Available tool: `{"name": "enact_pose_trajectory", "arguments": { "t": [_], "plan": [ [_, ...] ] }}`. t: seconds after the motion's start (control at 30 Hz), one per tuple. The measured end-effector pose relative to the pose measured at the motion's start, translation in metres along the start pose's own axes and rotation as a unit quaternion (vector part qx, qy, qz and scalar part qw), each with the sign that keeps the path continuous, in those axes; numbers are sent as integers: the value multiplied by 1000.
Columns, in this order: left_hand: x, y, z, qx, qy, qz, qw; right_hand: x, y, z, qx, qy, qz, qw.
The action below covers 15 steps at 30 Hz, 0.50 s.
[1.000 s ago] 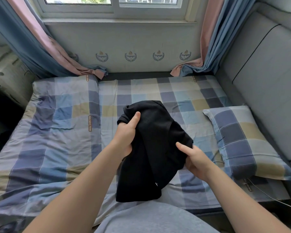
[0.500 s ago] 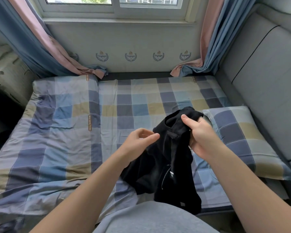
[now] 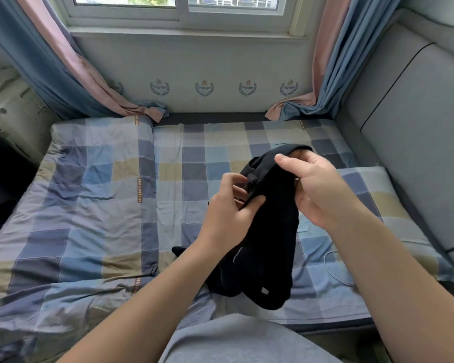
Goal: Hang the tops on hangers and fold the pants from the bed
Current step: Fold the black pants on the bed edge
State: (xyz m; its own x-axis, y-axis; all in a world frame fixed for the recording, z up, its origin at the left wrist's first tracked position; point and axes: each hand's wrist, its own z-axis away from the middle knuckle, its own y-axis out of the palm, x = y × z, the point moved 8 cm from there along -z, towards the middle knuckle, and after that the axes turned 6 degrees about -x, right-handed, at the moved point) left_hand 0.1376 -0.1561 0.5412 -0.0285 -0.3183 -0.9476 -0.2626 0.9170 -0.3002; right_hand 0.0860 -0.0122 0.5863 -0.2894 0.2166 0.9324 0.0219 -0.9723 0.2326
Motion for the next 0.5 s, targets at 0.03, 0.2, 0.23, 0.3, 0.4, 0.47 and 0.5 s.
{"name": "enact_pose_trajectory", "arguments": {
  "t": [0.03,0.2,0.23,0.3,0.4,0.47,0.5],
  "plan": [
    [-1,-2,-4,1,5,-11,1000,3,2,1,24,-11,29,999],
    [4,-12,-16,9,-18,19,1000,16,-3,-1,68,-81,217,971],
    [9,-17,-17,-6,-38,20,999,17,-7,-2,67,-96,260,958],
    [22,-28,-20,-16,-80,-24,996,20,-13,-3,73,-129,350,925],
    [50,-31,-16,100,-172,-208,958,28,-17,-4,88,-178,453,869],
    [60,-33,-7,176,-202,-360,893,33,-14,-4,91,-210,521,822],
    [61,-34,-5,182,-196,-420,867,34,-12,-4,94,-220,557,796]
  ]
}}
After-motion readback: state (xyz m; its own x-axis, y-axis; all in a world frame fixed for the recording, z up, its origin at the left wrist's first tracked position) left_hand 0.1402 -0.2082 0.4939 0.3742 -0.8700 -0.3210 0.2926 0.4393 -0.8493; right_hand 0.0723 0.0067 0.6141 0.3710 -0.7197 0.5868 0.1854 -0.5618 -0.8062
